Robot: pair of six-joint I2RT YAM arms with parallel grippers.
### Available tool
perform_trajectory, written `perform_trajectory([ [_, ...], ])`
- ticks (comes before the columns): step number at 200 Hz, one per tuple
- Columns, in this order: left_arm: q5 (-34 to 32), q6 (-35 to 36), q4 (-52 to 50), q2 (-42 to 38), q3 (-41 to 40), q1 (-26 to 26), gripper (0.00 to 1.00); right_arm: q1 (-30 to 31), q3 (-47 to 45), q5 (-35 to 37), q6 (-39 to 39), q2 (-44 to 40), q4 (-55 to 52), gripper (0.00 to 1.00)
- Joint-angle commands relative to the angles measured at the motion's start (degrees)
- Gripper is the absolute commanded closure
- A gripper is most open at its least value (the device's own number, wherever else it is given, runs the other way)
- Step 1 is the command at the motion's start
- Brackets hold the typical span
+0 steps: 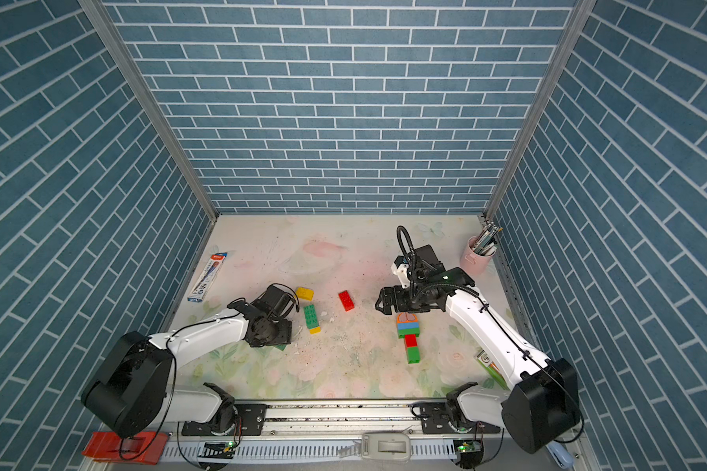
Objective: Assemble an ice cream with lego
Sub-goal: Adjust the lego brick at the center of the board.
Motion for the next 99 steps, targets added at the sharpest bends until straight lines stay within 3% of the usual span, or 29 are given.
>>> perform_trajectory([
  [1, 0.3, -2.2, -4.7, -1.6, -1.0, 0.2, 0.31, 0.8, -0.2, 0.1, 1.6, -0.3, 0.5, 0.04],
  [31, -0.4, -3.5, -6.9, -3.5, -1.2, 0.3, 0.28, 4.7, -1.4, 1.8, 2.4, 0.4, 3.5, 0.04],
  [61, -0.8, -4.6, -6.9, -2.8, -1.4, 0.3, 0.26, 10.8, -5.0, 4.2, 3.3, 2.3, 13.2, 0.04],
  [99, -0.7, -6.2, -5.3, -3.0, -3.5, 0.2, 0.24, 19.1, -4.7, 10.6, 2.2, 7.0, 20.1, 0.04],
])
